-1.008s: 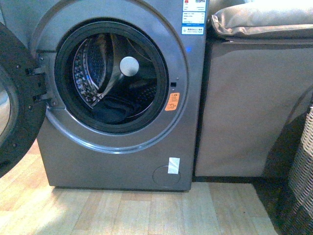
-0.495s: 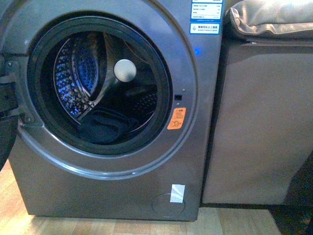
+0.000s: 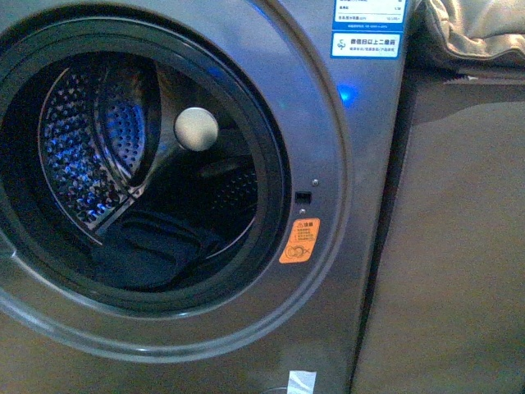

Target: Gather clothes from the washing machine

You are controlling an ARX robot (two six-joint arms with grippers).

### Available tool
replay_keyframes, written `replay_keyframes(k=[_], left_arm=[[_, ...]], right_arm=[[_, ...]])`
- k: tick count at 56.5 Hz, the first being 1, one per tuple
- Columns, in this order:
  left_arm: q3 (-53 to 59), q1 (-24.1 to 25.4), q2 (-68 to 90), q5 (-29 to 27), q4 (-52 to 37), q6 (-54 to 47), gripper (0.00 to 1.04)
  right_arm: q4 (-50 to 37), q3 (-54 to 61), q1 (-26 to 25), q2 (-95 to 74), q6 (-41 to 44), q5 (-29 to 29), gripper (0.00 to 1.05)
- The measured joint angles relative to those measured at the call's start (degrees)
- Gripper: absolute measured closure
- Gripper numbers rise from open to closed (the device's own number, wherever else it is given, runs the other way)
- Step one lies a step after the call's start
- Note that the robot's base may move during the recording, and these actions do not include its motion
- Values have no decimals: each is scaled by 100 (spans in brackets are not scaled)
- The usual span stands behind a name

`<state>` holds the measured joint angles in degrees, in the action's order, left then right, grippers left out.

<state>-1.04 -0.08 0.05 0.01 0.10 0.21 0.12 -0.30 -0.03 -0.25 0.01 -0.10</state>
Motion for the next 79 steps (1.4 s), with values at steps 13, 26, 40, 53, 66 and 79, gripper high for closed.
replay_keyframes(k=[13, 26, 40, 53, 66, 79], left_arm=[[0, 0, 0, -2, 0, 0, 7], [-166, 636, 647, 1810, 378, 568, 7], [-680, 763, 3316, 2479, -1449, 811, 7], [-1759, 125, 6120, 2079, -2872, 592, 7], [-2986, -361, 8133, 1617, -3112, 337, 7], [-3936, -605, 9530, 1222, -3191, 66, 7]], right_arm=[[0, 0, 0, 0, 0, 0, 7], [0, 0, 0, 0, 0, 2, 7], [0, 0, 0, 0, 0, 2, 7], [0, 0, 0, 0, 0, 2, 7], [0, 0, 0, 0, 0, 0, 7], [0, 0, 0, 0, 0, 2, 7]])
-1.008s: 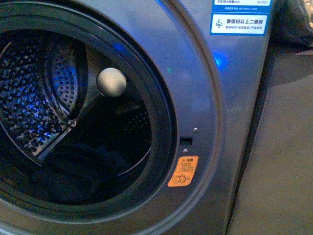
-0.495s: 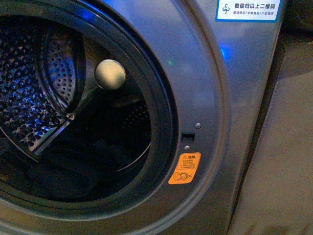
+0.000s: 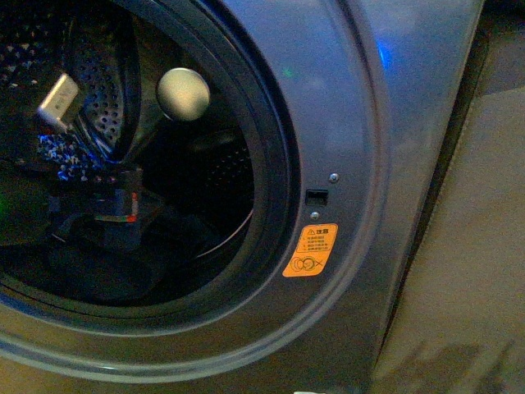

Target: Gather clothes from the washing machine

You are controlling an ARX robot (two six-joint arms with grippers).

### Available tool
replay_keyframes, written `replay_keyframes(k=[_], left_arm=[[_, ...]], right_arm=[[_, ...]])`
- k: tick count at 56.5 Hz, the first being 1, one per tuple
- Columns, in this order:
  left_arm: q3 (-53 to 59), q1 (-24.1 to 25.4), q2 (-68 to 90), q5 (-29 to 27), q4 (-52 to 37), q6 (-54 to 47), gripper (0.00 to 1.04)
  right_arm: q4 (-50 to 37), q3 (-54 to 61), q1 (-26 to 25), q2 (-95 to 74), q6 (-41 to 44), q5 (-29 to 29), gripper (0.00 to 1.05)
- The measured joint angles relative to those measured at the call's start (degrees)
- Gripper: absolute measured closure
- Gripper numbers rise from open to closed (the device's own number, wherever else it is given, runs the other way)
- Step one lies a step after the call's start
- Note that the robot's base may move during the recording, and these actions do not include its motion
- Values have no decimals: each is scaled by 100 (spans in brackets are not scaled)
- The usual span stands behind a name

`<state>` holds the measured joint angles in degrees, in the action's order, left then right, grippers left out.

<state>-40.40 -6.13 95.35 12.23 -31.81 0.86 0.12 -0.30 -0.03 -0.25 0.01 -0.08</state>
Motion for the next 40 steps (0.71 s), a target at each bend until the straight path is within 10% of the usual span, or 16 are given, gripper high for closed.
replay_keyframes(k=[40], left_arm=[[-1947, -225, 2170, -315, 407, -490, 7]], right_arm=[[0, 0, 0, 0, 0, 0, 7]])
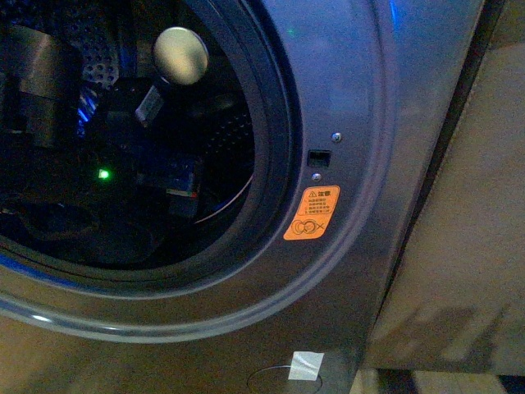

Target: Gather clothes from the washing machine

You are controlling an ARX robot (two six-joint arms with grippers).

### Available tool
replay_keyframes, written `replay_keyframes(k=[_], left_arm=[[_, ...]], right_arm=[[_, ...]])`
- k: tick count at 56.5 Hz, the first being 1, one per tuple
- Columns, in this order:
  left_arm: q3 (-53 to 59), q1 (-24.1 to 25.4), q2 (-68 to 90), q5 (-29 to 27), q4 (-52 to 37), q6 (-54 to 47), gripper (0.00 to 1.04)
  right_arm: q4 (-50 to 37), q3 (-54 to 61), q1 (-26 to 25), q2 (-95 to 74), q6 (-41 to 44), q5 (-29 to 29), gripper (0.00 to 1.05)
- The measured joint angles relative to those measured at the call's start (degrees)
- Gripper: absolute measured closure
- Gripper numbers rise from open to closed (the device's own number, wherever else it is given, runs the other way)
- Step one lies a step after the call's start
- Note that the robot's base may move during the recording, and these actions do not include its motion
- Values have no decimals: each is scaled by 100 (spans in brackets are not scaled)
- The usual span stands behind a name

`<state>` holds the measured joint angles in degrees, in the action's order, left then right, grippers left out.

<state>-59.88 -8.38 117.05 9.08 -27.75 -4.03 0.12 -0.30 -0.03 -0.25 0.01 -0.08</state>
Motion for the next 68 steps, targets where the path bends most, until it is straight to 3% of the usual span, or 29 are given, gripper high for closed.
replay_keyframes(k=[22, 35, 53, 55, 68], left_arm=[[-758, 79, 693, -243, 343, -4, 7], [-935, 116, 1062, -634, 612, 63, 7], [-992, 208, 1082, -754, 938, 37, 7], [-977, 216, 1075, -765, 938, 9, 9], [-549, 319, 796, -723, 750, -157, 54]], right_arm=[[0, 0, 0, 0, 0, 0, 7], [0, 0, 0, 0, 0, 0, 7], [0, 0, 0, 0, 0, 0, 7], [0, 0, 0, 0, 0, 0, 7], [0, 0, 0, 0, 0, 0, 7]])
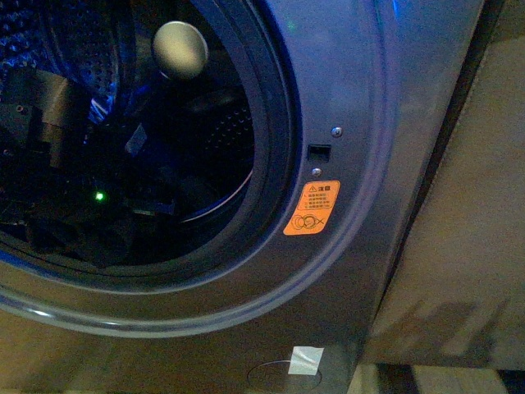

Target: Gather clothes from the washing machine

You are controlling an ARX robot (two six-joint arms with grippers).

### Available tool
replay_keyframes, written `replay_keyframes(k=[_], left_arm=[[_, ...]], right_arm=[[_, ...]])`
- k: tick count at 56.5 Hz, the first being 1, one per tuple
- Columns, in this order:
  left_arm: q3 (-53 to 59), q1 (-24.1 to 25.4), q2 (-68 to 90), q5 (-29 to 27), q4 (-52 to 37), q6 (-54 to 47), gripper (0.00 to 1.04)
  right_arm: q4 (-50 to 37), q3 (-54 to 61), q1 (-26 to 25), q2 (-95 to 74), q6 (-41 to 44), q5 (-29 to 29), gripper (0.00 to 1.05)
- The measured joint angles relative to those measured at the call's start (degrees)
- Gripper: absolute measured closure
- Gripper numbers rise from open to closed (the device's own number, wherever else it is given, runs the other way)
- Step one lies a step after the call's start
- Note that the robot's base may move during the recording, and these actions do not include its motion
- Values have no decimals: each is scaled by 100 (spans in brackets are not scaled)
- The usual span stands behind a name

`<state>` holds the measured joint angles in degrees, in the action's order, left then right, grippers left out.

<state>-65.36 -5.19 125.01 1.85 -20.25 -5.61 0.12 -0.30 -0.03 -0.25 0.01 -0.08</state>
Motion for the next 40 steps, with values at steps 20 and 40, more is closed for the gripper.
replay_keyframes(k=[20, 40], left_arm=[[1198, 160, -925, 544, -481, 0, 87], [2590, 531, -2409, 1141, -903, -37, 88]], right_arm=[[0, 0, 0, 0, 0, 0, 7], [0, 0, 0, 0, 0, 0, 7]])
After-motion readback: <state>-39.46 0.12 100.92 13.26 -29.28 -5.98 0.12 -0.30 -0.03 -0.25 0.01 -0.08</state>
